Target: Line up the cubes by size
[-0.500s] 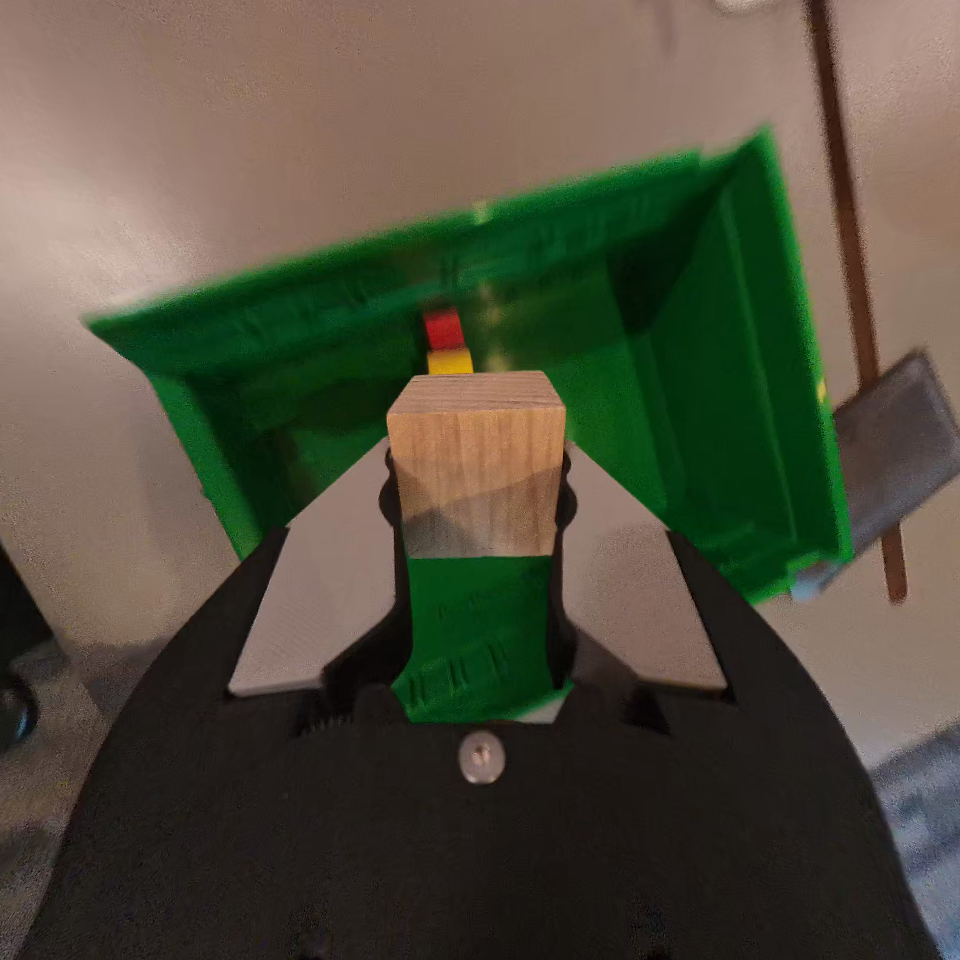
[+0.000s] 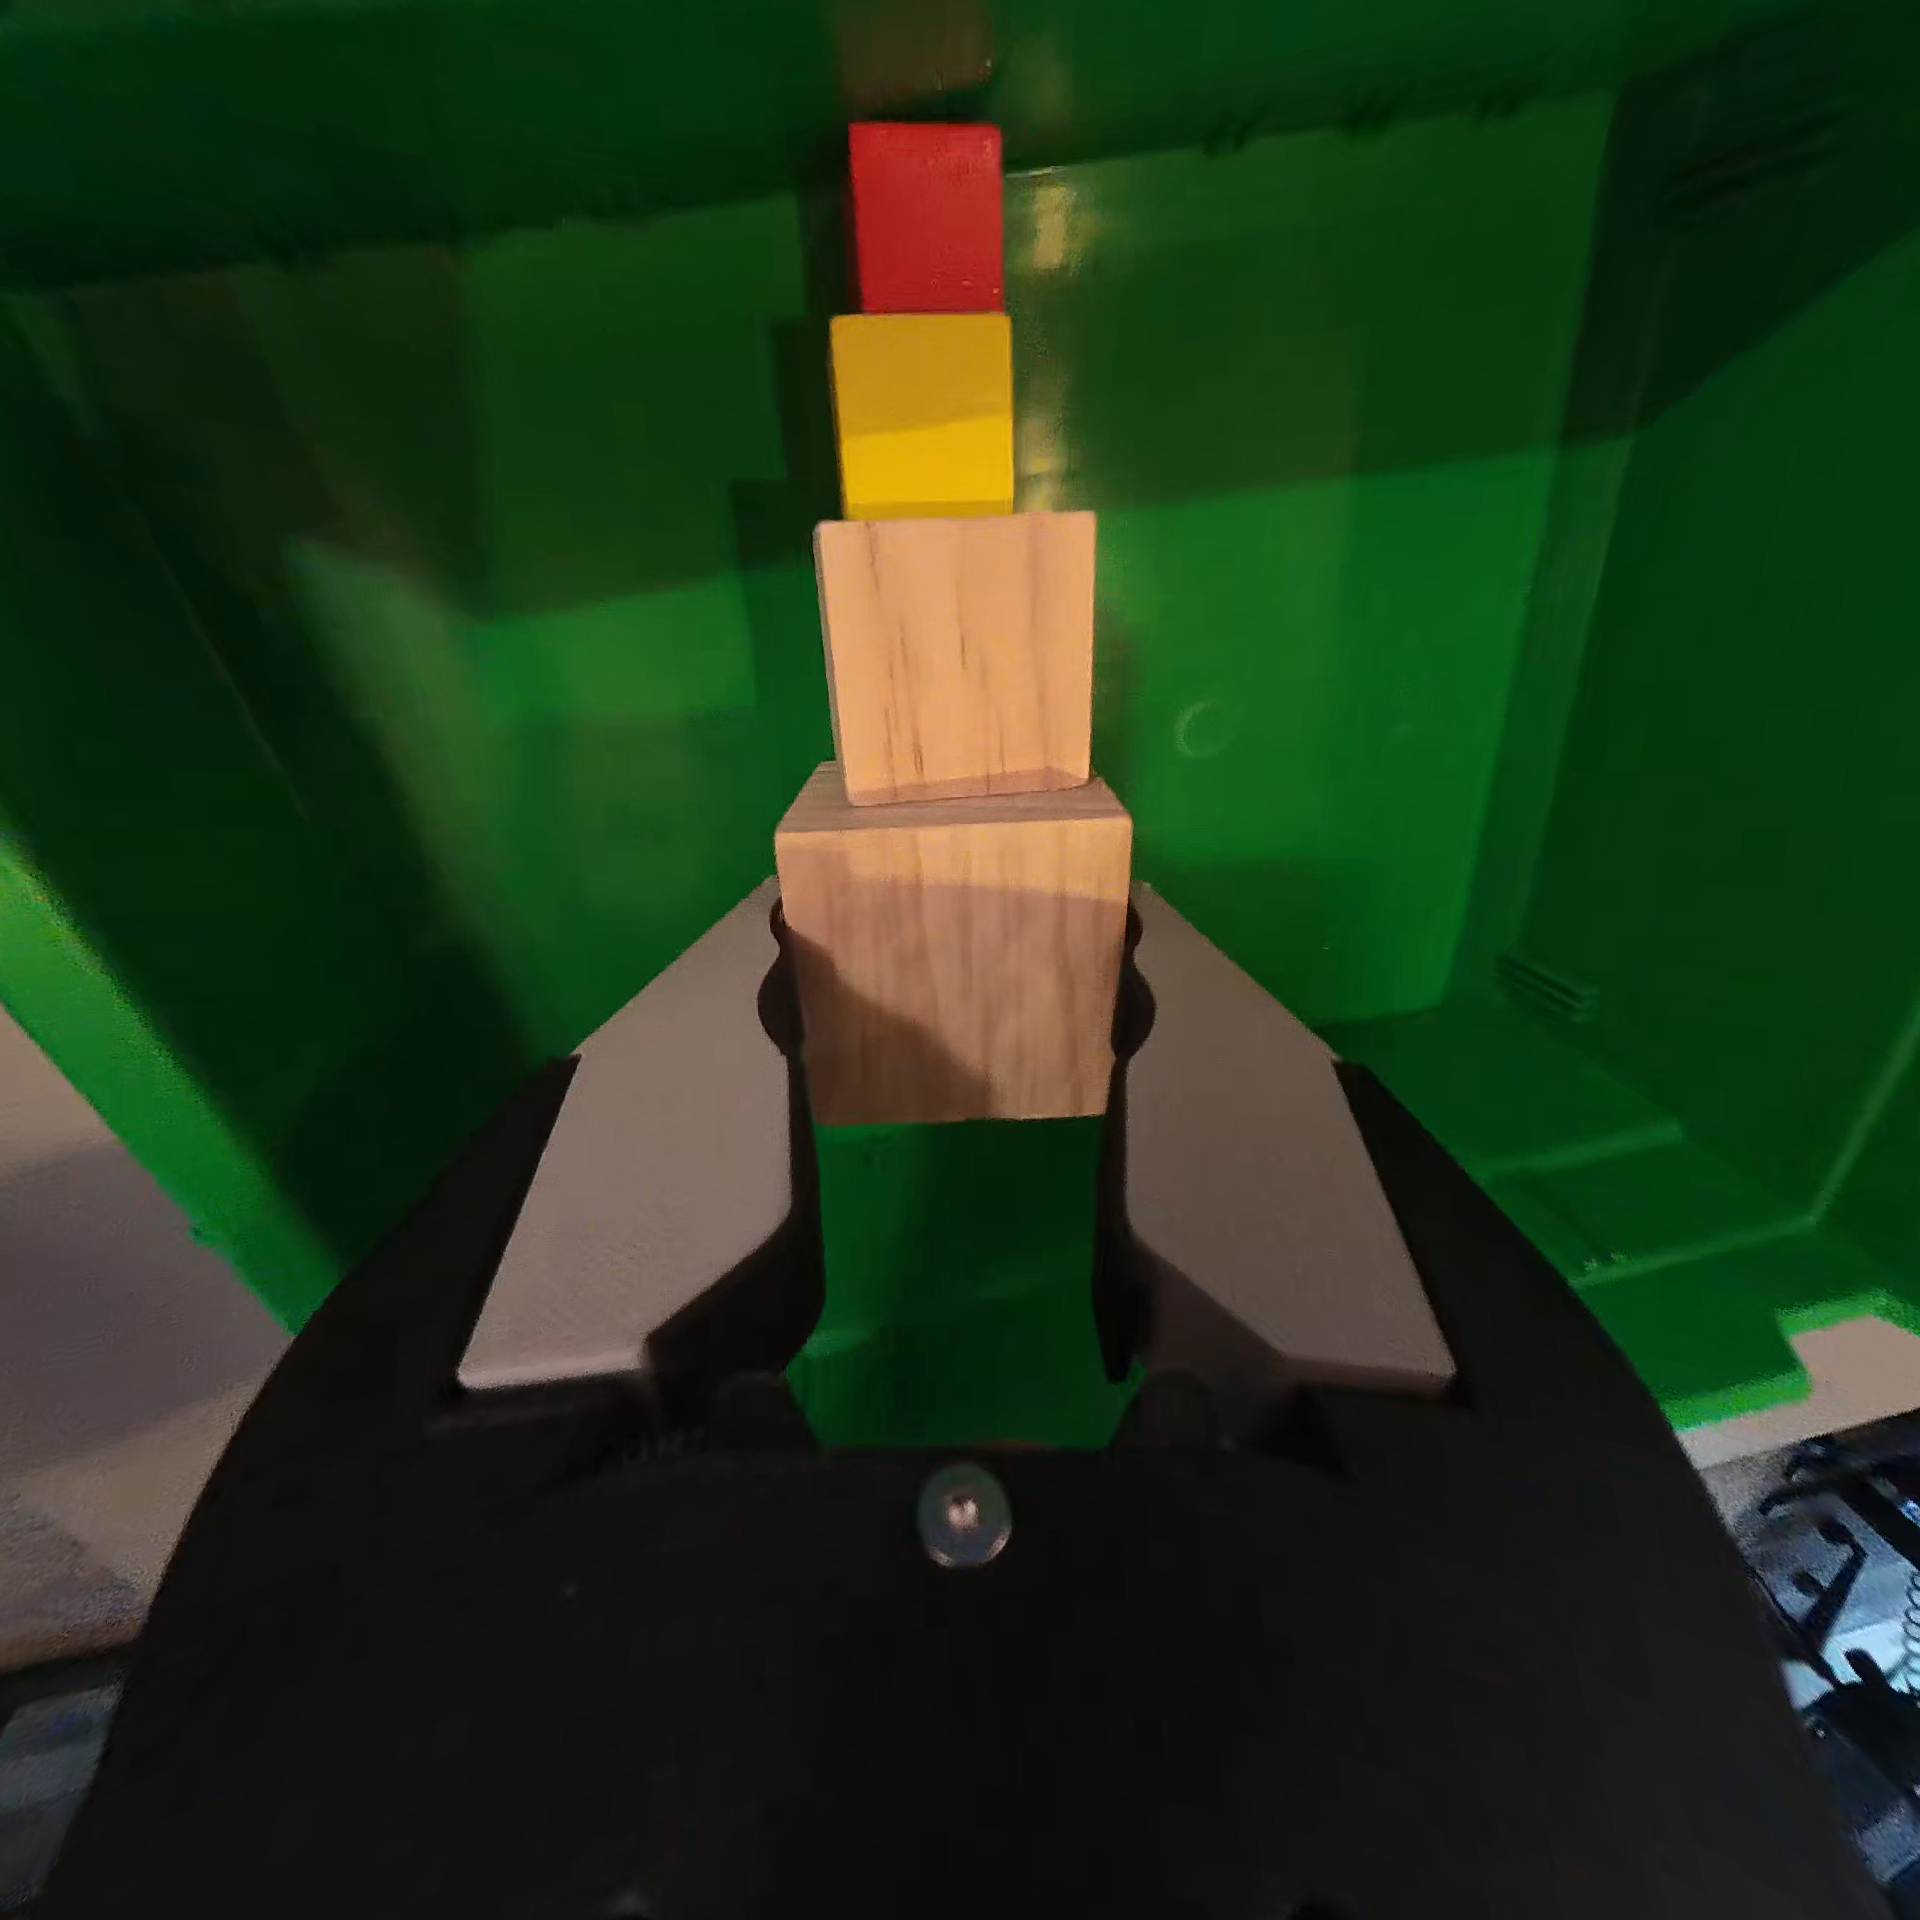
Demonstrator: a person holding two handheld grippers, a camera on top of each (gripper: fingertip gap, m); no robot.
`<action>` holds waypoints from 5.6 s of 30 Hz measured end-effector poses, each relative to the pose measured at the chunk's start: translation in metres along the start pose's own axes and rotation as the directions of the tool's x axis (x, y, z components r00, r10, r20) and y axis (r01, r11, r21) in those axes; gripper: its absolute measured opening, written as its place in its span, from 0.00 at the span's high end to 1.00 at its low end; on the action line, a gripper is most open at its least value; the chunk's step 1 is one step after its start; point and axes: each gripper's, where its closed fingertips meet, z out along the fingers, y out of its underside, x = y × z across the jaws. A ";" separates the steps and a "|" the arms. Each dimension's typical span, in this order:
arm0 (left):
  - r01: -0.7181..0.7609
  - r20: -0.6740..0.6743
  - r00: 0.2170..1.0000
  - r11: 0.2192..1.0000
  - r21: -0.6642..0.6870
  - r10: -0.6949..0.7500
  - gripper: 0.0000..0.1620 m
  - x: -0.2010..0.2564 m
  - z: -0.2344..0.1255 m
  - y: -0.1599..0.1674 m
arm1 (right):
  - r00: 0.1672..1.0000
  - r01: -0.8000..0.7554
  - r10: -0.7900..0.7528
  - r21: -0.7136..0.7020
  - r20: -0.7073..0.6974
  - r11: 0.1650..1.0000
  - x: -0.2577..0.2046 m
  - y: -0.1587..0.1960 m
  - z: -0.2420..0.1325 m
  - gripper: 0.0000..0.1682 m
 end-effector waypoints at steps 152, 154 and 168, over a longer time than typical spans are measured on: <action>-0.694 -0.542 0.694 0.641 -0.328 0.474 0.60 0.090 -0.011 0.050 | 1.000 -0.005 0.007 0.155 -0.012 0.988 -0.216 -0.016 -0.062 0.59; -0.698 -0.598 0.684 0.614 -0.368 0.419 0.61 0.079 -0.005 0.059 | 1.000 0.020 -0.022 0.076 0.021 0.997 -0.207 -0.015 -0.055 0.55; -0.713 -0.652 0.687 0.471 -0.519 0.320 0.84 0.034 -0.034 0.139 | 0.984 0.151 -0.148 -0.025 0.096 0.988 -0.173 -0.026 -0.043 0.91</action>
